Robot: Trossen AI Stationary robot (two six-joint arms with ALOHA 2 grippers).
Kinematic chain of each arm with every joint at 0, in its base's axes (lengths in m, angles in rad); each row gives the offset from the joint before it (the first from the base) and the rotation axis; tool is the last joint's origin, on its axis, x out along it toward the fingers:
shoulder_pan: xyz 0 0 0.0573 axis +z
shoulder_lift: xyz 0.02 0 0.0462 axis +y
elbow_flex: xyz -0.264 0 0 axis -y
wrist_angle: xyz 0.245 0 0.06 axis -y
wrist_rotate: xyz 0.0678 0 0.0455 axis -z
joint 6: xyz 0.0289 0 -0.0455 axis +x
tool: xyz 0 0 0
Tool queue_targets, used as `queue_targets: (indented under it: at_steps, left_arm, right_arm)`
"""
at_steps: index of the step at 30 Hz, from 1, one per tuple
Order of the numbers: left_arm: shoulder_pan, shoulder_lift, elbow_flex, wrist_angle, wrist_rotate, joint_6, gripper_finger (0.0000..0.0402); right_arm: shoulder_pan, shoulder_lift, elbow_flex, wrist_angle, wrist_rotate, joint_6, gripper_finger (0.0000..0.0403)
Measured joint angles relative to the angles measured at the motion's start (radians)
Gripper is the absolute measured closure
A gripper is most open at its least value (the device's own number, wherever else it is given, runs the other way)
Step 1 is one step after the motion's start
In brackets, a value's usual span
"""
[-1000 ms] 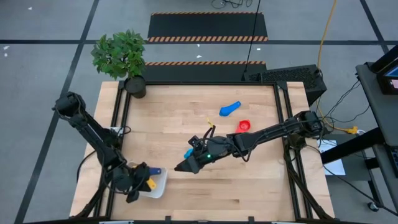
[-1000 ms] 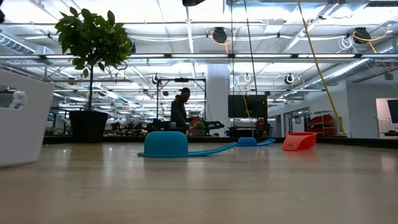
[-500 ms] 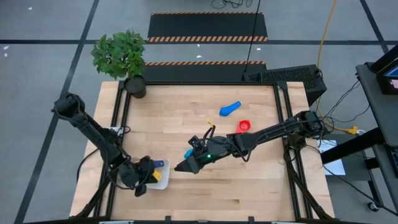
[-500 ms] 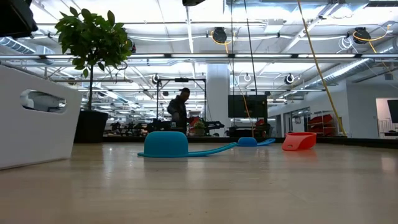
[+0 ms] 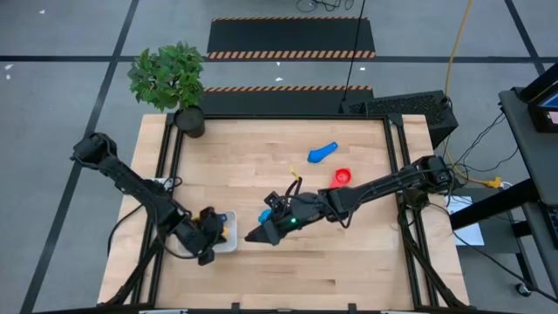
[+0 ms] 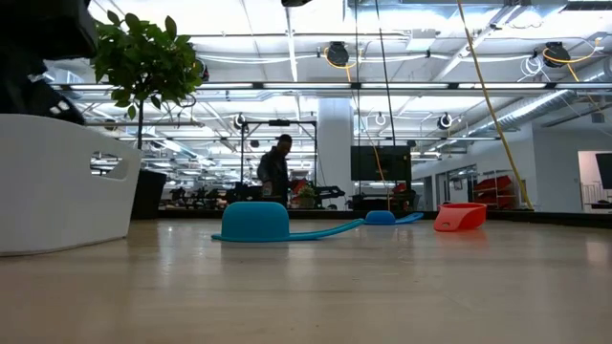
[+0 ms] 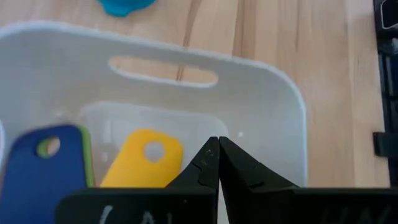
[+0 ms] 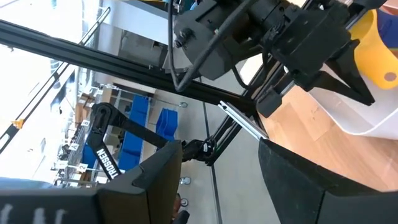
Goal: Nest measuring cups in basket
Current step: Stack the yellow measuring cup on top of the dark blue measuring cup in the white bin, then stack the light blue measuring cup on top of the yellow measuring cup in the white bin
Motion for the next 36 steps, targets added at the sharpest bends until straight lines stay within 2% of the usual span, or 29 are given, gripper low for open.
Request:
queue_targets:
  at_steps: [4,8,11,14,20,25,31,36]
  left_arm:
    - [0.021,0.000,0.041,-0.026,0.016,0.034,0.0389]
    - [0.032,0.000,0.069,-0.095,0.134,0.076,0.0385]
    - [0.030,0.000,0.070,-0.175,0.178,0.081,0.0393]
    - [0.023,0.000,0.070,-0.244,0.164,0.111,0.0397]
    - [0.030,0.000,0.062,-0.270,0.027,0.211,0.0382]
    - [0.083,0.000,0.062,-0.285,-0.026,0.185,0.0393]
    - [0.122,0.000,0.065,-0.286,-0.013,0.126,0.0390]
    - [0.120,-0.022,0.112,-0.244,0.067,0.127,0.0385]
  right_arm:
    - [0.007,0.000,0.000,0.000,0.026,-0.004,0.0195]
    - [0.010,0.000,0.000,0.000,0.049,-0.007,0.0195]
    - [0.011,0.000,0.000,0.000,0.053,-0.010,0.0195]
    - [0.011,0.000,0.000,0.000,0.054,-0.011,0.0195]
    - [0.011,0.000,0.000,0.000,0.055,-0.011,0.0195]
    - [0.013,0.000,0.000,0.000,0.055,-0.011,0.0195]
    - [0.014,0.000,0.000,0.000,0.054,-0.021,0.0195]
    - [0.014,0.000,0.000,0.000,0.052,-0.035,0.0195]
